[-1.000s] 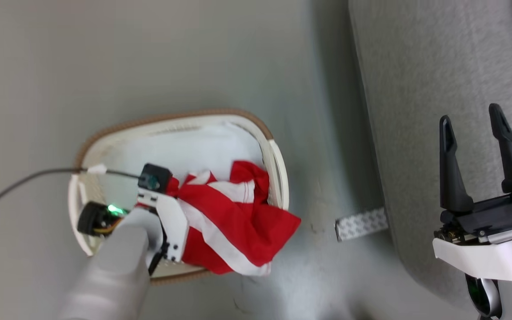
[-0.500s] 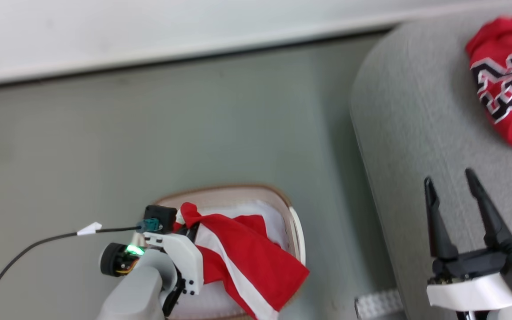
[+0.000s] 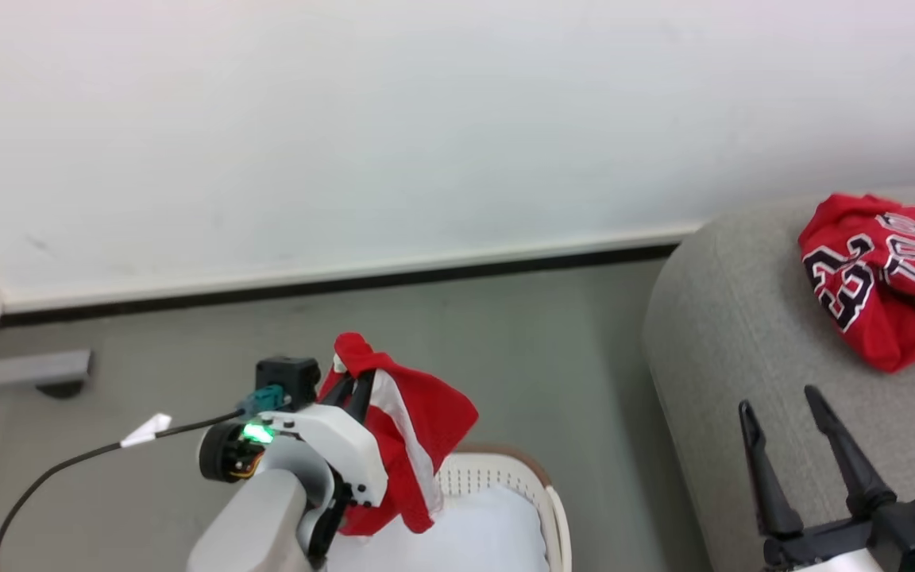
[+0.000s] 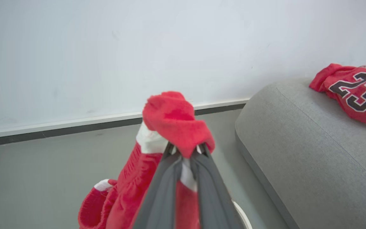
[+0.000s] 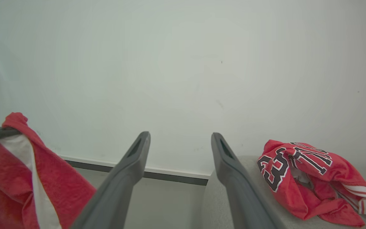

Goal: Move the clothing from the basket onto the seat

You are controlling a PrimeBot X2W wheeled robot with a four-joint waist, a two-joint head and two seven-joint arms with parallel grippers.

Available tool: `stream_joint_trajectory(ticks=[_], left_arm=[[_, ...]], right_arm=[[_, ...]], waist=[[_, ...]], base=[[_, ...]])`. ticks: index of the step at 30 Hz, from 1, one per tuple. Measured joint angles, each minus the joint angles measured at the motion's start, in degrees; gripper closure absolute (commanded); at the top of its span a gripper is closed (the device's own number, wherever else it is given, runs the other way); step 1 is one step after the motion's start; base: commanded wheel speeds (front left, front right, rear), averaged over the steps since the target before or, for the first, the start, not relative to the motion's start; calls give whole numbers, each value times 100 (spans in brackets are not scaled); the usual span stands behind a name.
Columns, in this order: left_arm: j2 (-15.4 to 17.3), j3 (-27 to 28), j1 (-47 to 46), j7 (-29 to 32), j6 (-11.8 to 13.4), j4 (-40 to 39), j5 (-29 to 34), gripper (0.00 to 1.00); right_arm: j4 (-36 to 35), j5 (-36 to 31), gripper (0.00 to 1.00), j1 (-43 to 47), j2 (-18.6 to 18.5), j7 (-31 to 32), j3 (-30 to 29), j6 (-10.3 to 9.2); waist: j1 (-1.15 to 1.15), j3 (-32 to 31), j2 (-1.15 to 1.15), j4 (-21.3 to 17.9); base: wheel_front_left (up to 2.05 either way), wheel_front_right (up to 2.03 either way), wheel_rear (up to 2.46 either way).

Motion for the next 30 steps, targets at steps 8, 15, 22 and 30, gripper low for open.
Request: stream_joint_trajectory(ticks=[8, 15, 22, 30], left_arm=[[377, 166, 357, 391, 275, -1545, -124, 100], [745, 227, 826, 1046, 577, -3231, -201, 100], [980, 235, 1218, 1566, 845, -4321, -213, 100], [1033, 166, 1405, 1804, 979, -4891, -214, 100]], right_arm=[[88, 24, 0, 222, 19, 0, 252, 0], [126, 102, 0, 340, 34, 0, 524, 0], [111, 141, 0, 359, 47, 0, 745, 0], [36, 240, 0, -1, -153, 0, 1449, 0]], waist=[[0, -596, 0, 22], [1, -879, 0, -51], [1, -907, 0, -80], [2, -832, 0, -52]], base=[[0, 0, 0], [0, 0, 0], [0, 0, 0], [0, 0, 0]])
